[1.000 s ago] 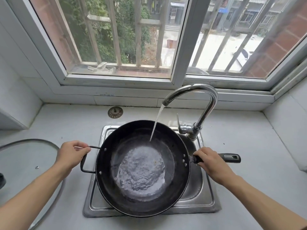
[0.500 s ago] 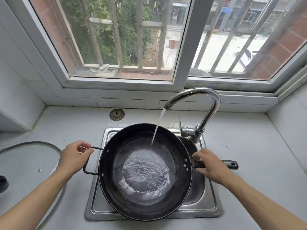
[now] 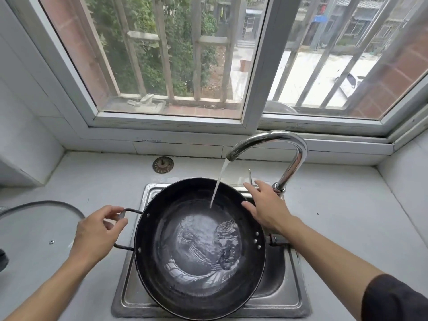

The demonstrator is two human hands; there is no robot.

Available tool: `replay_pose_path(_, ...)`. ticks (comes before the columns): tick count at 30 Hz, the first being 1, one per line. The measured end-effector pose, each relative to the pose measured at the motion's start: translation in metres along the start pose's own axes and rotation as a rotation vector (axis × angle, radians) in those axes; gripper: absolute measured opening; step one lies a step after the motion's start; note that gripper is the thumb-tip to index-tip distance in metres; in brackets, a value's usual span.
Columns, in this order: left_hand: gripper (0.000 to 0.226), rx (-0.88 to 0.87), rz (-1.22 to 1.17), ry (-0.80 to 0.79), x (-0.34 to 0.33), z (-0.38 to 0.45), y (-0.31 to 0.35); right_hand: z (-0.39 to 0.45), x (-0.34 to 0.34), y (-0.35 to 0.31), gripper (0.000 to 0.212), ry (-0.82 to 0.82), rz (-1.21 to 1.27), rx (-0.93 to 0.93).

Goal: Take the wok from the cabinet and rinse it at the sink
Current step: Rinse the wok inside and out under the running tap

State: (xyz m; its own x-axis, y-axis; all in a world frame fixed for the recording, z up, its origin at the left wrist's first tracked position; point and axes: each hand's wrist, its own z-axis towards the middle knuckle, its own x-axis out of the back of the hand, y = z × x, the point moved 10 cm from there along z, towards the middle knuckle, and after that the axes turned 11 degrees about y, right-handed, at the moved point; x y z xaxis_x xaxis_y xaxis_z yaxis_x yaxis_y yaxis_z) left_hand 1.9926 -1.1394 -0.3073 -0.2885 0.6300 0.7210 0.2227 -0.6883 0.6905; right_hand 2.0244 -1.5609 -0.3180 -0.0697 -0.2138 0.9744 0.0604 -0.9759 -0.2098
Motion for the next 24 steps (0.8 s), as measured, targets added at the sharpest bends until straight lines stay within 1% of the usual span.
replay_pose_path(4,0.021,0.028,-0.012,0.019,0.002,-0.004,-0.004,0.012,-0.019,0.006,0.065,-0.045,-0.090,-0.019)
replay_pose_path(7,0.022,0.034,-0.015,0.031,0.003,-0.007,-0.006,0.017,-0.026,0.011,0.068,-0.072,-0.087,-0.035)
replay_pose_path(13,0.022,0.033,-0.020,0.046,0.003,-0.009,-0.002,0.020,-0.024,0.014,0.066,-0.061,-0.100,-0.033)
replay_pose_path(18,0.021,0.043,-0.019,0.046,0.003,-0.009,-0.002,0.018,-0.026,0.013,0.065,-0.035,-0.059,-0.086)
replay_pose_path(24,0.021,0.056,-0.020,0.029,0.003,-0.007,-0.005,0.022,-0.026,0.018,0.059,-0.016,0.074,-0.229)
